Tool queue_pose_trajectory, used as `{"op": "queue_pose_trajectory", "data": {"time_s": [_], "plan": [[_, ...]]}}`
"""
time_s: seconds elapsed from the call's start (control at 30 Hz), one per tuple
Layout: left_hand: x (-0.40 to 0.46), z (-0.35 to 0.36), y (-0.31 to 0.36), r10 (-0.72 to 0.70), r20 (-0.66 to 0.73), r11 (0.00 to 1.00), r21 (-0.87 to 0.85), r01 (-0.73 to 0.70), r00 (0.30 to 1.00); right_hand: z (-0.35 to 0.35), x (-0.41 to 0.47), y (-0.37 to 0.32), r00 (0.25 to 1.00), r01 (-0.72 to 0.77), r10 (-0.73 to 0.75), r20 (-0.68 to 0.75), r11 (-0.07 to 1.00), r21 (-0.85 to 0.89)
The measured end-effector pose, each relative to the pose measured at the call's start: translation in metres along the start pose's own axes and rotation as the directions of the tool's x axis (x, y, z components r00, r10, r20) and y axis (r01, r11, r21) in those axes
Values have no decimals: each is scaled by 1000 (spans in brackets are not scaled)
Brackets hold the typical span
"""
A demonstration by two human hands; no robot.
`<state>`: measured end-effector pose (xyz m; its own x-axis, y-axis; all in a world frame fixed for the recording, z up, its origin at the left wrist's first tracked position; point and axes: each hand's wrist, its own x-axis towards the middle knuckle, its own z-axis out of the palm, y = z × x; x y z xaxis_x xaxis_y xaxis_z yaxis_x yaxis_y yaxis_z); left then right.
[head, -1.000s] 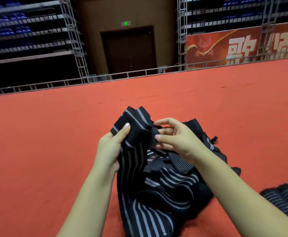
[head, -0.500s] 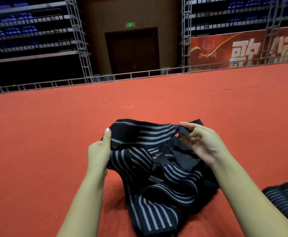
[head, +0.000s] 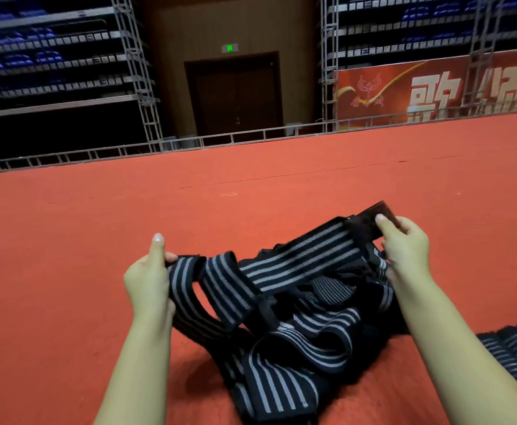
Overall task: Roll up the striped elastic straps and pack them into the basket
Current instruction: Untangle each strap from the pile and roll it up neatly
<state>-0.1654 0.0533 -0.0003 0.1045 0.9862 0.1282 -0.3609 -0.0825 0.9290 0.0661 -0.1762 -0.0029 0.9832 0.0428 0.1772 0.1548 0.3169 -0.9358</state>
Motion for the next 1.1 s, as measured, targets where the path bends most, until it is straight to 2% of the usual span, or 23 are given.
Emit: {"op": "queue_pose_trajectory", "data": {"time_s": [0.1, 0.2, 0.33, 0.47, 0.57, 0.63, 0.7, 0.77, 0.87, 1.0, 1.1], "plan": [[-1, -3, 1, 43, 15, 994, -100, -41, 999, 4, 1, 8, 999, -42, 42, 3, 999, -6], [-5, -5, -1, 74, 45, 991, -117, -68, 996, 11, -5, 16, 996, -73, 71, 60, 997, 26], [-3, -16, -5, 163, 151, 987, -33, -160, 975, 19, -19, 17, 990, -57, 48, 132, 997, 61], [-24, -12, 0, 287, 291, 943, 81, -322, 913, 31, -50, 9, 968, -15, 15, 251, 1000, -2], [-49, -2, -6, 261, 453, 917, 159, -365, 852, 45, -84, 8, 925, 62, -40, 378, 997, -47], [-61, -1, -14, 186, 529, 927, 186, -326, 828, 50, -103, 7, 893, 86, -65, 445, 996, -26], [-70, -3, -18, 85, 561, 960, 175, -218, 824, 51, -116, 5, 852, 104, -88, 516, 995, -2], [-75, -6, -19, 1, 578, 985, 141, -101, 816, 50, -122, 3, 815, 134, -104, 570, 991, -10], [-78, -8, -14, -52, 563, 998, 65, 18, 825, 49, -123, 4, 779, 96, -79, 621, 995, 6], [-81, -9, -9, -83, 573, 996, 39, 74, 815, 52, -123, 2, 690, -46, 14, 724, 999, 24], [-78, -12, -10, -69, 603, 997, 61, 40, 795, 53, -117, 7, 622, -37, 111, 775, 993, -113]]}}
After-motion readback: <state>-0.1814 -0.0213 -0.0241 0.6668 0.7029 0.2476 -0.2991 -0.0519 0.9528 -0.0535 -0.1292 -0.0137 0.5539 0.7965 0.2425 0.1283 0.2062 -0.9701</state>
